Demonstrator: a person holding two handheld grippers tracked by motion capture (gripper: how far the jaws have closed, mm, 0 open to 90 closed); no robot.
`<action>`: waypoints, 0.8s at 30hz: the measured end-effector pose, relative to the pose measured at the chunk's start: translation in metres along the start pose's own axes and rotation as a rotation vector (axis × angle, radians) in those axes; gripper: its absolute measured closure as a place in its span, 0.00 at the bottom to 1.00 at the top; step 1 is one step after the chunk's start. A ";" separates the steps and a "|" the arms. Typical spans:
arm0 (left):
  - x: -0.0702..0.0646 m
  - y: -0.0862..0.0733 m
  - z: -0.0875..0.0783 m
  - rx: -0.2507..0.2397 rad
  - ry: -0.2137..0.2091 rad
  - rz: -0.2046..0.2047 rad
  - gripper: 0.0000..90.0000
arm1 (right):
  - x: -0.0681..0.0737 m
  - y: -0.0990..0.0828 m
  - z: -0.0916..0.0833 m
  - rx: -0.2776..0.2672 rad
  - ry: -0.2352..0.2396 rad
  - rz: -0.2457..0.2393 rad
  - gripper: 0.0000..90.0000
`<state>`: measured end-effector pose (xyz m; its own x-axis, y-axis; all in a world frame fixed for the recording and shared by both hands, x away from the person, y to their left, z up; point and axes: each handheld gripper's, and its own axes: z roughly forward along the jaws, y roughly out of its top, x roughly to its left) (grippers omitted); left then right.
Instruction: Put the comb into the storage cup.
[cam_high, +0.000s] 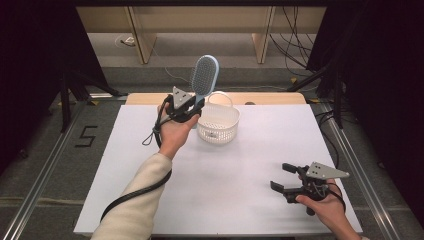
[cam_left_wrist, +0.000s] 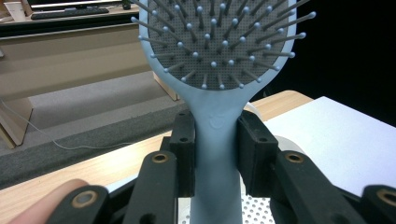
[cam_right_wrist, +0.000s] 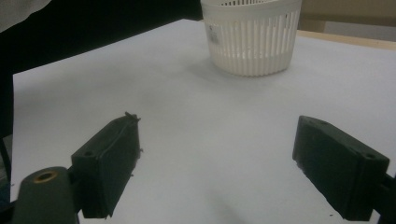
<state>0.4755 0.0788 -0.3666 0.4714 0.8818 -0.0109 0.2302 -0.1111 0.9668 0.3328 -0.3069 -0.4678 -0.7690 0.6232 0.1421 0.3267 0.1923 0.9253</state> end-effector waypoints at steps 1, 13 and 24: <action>0.000 0.000 0.000 -0.001 -0.001 -0.001 0.77 | 0.000 0.000 0.000 0.000 0.000 0.000 0.18; -0.002 0.003 0.005 -0.002 -0.004 0.002 0.77 | 0.000 0.000 0.000 0.002 0.001 0.000 0.18; -0.003 0.003 0.008 0.002 -0.004 0.000 0.77 | 0.000 0.000 0.000 0.003 0.002 -0.002 0.18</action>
<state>0.4823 0.0723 -0.3655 0.4744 0.8802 -0.0120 0.2317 -0.1117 0.9664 0.3324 -0.3069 -0.4677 -0.7706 0.6215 0.1410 0.3270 0.1956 0.9246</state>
